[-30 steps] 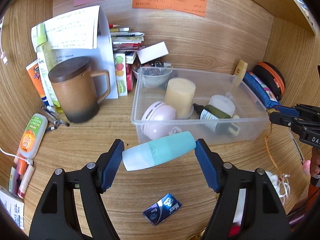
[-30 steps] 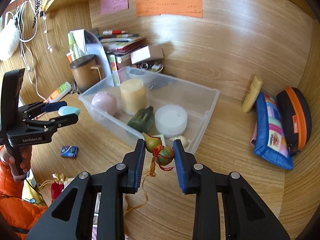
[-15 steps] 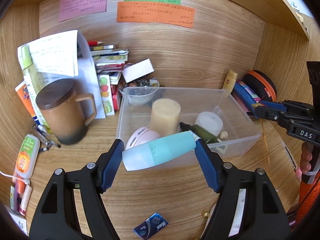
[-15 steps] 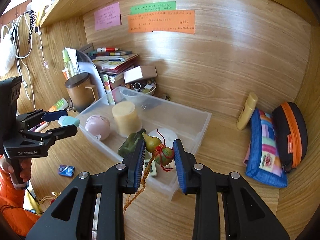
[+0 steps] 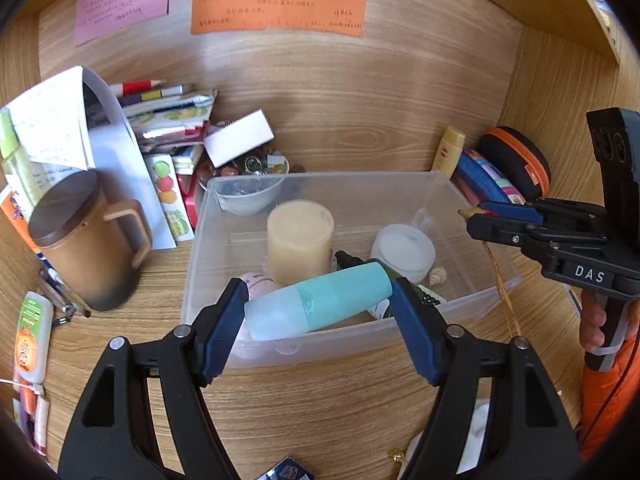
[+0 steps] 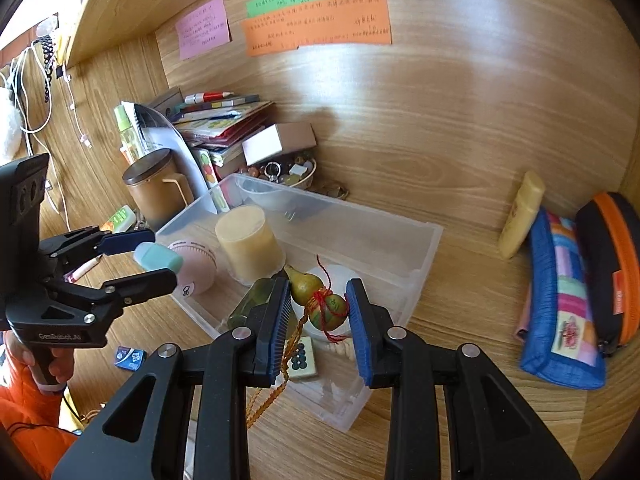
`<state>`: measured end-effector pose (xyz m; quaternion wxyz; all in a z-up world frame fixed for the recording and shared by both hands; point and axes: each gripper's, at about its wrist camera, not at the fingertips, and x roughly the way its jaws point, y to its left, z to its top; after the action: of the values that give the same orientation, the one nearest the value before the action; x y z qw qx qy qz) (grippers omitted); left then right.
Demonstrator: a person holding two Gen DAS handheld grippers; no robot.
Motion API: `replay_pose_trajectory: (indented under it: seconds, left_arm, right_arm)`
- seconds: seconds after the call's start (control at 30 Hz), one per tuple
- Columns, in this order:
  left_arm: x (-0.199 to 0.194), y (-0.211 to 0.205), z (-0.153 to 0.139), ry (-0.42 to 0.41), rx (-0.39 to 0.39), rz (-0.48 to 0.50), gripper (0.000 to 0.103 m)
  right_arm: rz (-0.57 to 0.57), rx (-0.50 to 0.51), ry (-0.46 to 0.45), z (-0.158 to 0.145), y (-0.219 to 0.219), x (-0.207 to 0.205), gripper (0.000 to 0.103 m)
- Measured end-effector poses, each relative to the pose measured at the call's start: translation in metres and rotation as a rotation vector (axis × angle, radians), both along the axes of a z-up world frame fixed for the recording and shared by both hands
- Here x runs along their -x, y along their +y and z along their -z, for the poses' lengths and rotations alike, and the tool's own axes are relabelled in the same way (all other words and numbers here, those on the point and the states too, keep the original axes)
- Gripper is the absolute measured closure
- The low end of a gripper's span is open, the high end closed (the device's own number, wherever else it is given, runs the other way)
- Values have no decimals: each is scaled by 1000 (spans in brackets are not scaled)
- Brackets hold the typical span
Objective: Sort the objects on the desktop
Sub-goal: 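Carry the teal tube and gourd ornament over the clear box with both grippers, then release the teal tube into the box with the left gripper while the right gripper drops the gourd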
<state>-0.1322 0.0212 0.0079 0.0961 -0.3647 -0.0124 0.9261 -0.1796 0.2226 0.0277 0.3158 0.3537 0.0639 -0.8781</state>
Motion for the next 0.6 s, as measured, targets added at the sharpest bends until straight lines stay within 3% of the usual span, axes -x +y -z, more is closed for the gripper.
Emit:
replay_pose_trajectory:
  seconds: [0.6]
  left_arm:
    - [20,15,18,-60,0,53,30]
  right_arm:
    - [-9,-33,-75,28,-6,18,77]
